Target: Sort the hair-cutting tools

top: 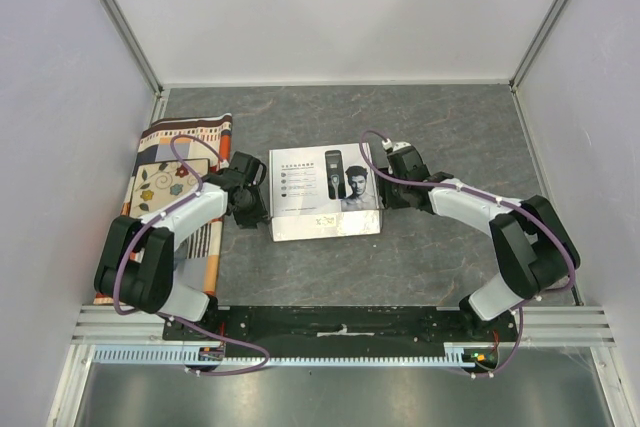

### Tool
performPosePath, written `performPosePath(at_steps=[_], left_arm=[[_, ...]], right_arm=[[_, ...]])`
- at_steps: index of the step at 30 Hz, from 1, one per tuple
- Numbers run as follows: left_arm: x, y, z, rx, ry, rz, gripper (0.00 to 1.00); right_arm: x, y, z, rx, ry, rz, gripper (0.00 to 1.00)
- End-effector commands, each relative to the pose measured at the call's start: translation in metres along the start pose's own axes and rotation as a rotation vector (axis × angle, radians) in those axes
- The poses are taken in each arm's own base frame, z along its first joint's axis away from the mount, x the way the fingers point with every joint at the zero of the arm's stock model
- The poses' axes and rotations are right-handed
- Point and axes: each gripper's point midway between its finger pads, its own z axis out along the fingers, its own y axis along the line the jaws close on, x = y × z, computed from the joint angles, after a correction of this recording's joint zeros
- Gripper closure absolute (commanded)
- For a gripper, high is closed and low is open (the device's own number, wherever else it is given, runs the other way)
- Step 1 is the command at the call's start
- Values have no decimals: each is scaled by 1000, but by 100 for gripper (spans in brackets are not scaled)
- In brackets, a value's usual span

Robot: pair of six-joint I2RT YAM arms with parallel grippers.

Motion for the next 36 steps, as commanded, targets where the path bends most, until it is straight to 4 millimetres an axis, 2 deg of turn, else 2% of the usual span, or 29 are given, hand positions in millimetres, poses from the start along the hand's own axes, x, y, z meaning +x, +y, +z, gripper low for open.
performPosePath(at_steps=[1,11,17,23,26,32,36], left_arm=[[0,-10,-7,52,-8,-25,61],[1,-11,-6,56,-14,-25,61],[-14,-10,-12,22,-60,-20,61],[-38,-4,-22,-50,-141,-24,61],[-48,-9,-23,-52,-154,-19,61],[-44,-14,-14,-32,-125,-16,61],[-31,-19,-5,15,-80,-15,61]], right_arm=[[1,4,-10,-14,0,-22,41],[12,5,-10,-10,34,-31,42],[15,3,-7,-1,47,-36,42],[14,4,-6,-2,41,-36,43],[13,5,-6,-4,40,-41,42],[13,5,-6,-5,37,-46,43],[13,5,-6,-6,39,-47,43]])
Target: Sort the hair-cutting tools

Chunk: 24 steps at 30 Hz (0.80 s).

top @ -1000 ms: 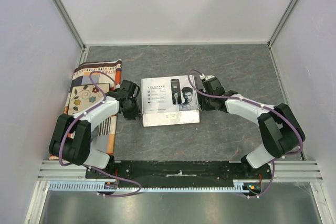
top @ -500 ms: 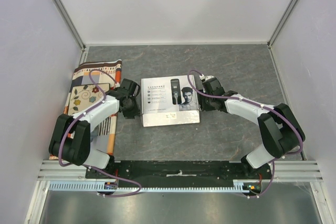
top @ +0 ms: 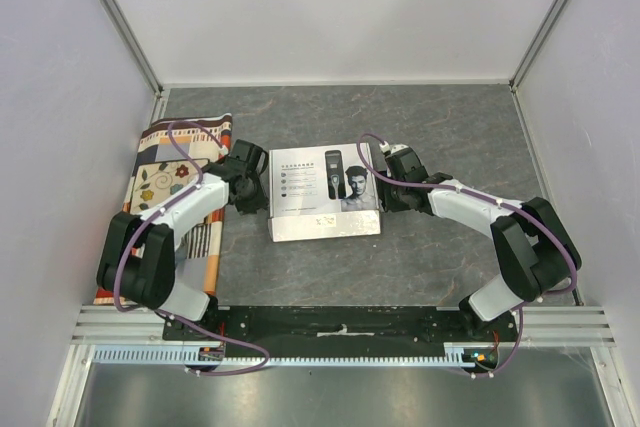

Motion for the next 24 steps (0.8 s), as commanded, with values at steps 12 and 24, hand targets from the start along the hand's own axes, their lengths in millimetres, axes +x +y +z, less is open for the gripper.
performPosePath(at_steps=[12,24], left_arm=[[34,-9,9,113,87,-17,62],[40,-15,3,156,107,-27,62]], right_arm=[[8,5,-1,-28,25,-28,43],[22,9,-7,-62,99,-53,44]])
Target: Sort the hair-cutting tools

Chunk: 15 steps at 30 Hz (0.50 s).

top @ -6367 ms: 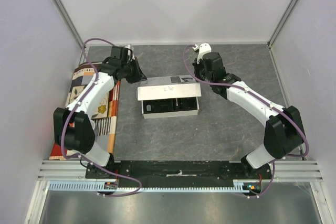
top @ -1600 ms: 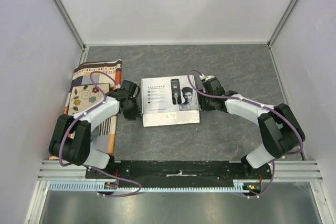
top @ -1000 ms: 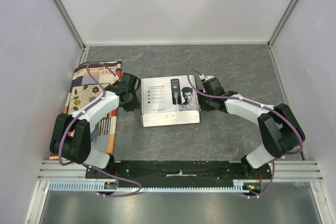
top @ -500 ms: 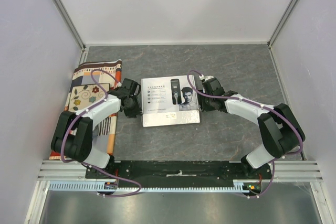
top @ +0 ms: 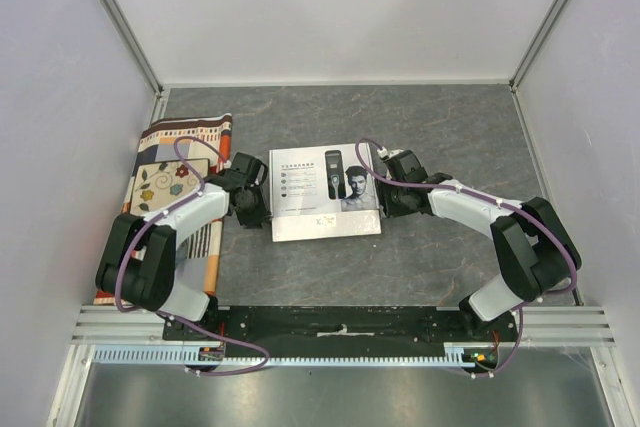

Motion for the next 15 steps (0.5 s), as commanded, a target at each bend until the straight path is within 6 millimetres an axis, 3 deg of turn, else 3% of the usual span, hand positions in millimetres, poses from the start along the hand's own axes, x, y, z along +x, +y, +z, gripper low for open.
performPosePath(at_steps=[1,15], left_arm=[[-2,-17,-9,83,-11,-24,62],[3,-25,-16,137,7,-27,63]], right_arm=[[7,7,-3,-31,32,-28,44],[21,22,-4,-124,84,-15,45]])
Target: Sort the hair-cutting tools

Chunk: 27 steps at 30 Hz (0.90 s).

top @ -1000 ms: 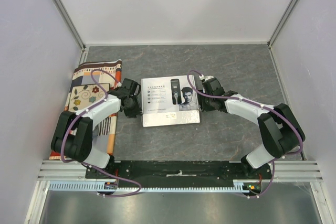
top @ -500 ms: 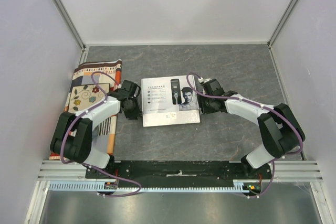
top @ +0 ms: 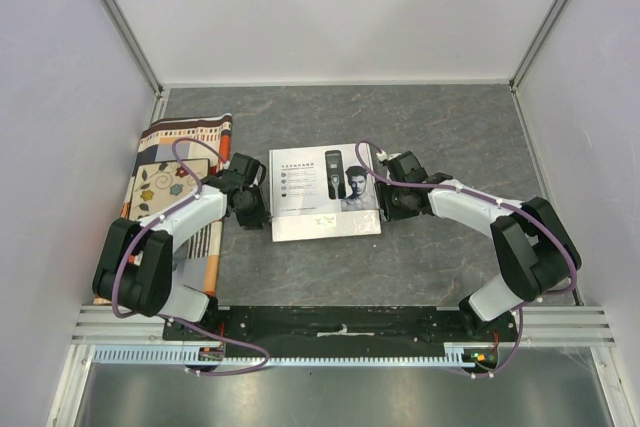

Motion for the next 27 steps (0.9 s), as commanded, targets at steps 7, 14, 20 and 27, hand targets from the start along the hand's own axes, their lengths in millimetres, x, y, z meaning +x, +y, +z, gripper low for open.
performPosePath(at_steps=[7,14,20,27], left_arm=[[4,-22,-12,122,2,-24,63],[5,-21,-12,122,4,-22,63],[5,-12,-6,80,-6,-16,63],[-7,-2,-10,15,-64,-12,63]], right_arm=[[10,29,-2,-151,26,19,45],[8,30,-3,-156,17,31,44],[9,12,-4,-61,8,18,44],[4,-11,-8,71,-36,18,44]])
